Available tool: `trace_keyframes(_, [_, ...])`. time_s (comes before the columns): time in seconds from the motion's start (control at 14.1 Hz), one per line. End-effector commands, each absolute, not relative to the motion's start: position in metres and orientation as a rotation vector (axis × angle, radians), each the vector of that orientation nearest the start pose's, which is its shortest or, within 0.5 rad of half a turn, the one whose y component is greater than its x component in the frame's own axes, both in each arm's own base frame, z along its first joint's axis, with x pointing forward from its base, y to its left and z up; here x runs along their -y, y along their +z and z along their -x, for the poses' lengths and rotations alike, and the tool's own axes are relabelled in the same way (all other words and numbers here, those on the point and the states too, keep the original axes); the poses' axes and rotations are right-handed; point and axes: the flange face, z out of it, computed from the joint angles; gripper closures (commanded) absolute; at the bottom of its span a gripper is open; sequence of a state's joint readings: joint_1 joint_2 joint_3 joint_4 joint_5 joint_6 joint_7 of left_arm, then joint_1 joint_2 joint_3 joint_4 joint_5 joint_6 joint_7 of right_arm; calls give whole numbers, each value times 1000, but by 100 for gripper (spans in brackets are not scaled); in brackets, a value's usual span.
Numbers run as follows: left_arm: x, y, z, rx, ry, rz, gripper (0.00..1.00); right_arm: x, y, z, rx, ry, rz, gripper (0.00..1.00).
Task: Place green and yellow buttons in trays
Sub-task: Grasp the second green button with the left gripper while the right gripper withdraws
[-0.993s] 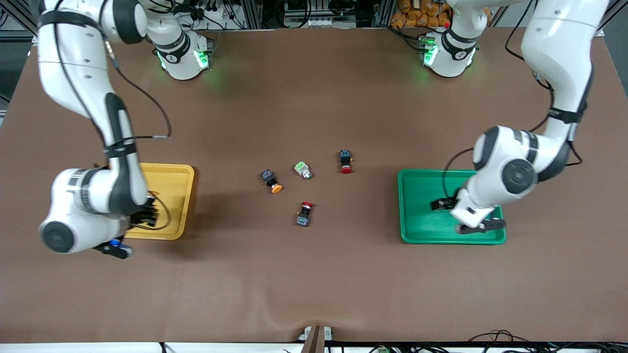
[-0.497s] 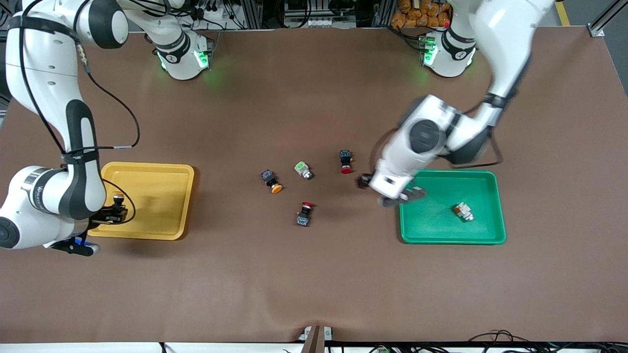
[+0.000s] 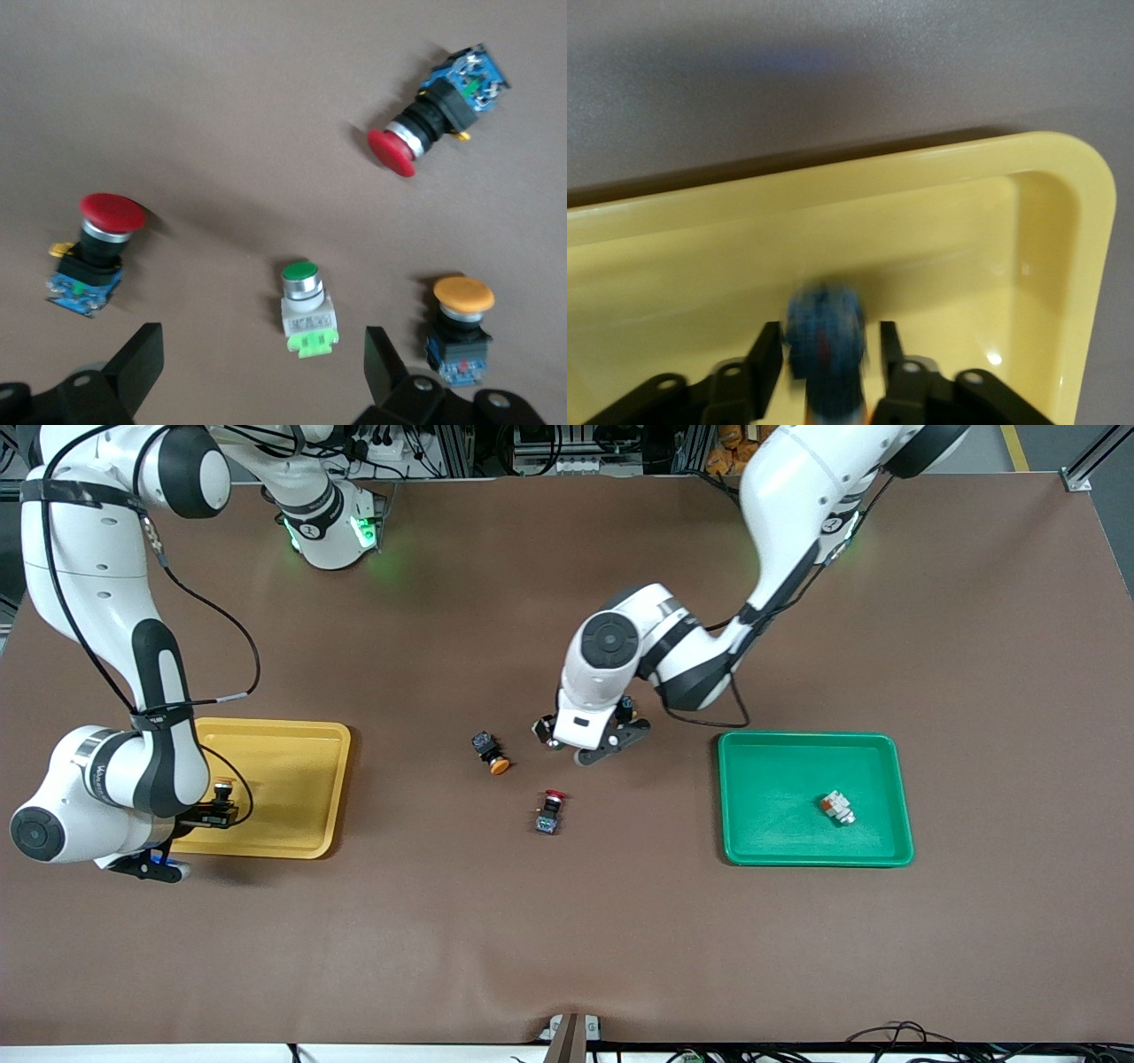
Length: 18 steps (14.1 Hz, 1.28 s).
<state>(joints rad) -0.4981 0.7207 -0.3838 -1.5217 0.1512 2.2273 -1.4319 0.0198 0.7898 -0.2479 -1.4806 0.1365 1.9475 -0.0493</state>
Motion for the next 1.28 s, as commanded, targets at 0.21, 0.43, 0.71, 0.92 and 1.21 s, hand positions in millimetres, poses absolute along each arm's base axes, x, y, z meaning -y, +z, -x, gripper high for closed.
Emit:
trace_keyframes(0.21, [566,213,-459,1062,88,3033,0,104,205,-671,-322,477,3101,0])
trace_keyframes(0.43, [572,197,-450,1064,87,3031,0,74,218,-672,-438,536,3093,0])
trace_keyframes(0.71, [570,190,-454,1090,79,3039,0,28,227,-671,-559,604,3091,0])
trace_keyframes(0.92, [568,182,-454,1093,84,3033,5,-11,240,-670,-659,620,3089,0])
trace_keyframes(1.21, [567,179,-454,1091,89,3029,43,-68,243,-666,-789,639,3023,0])
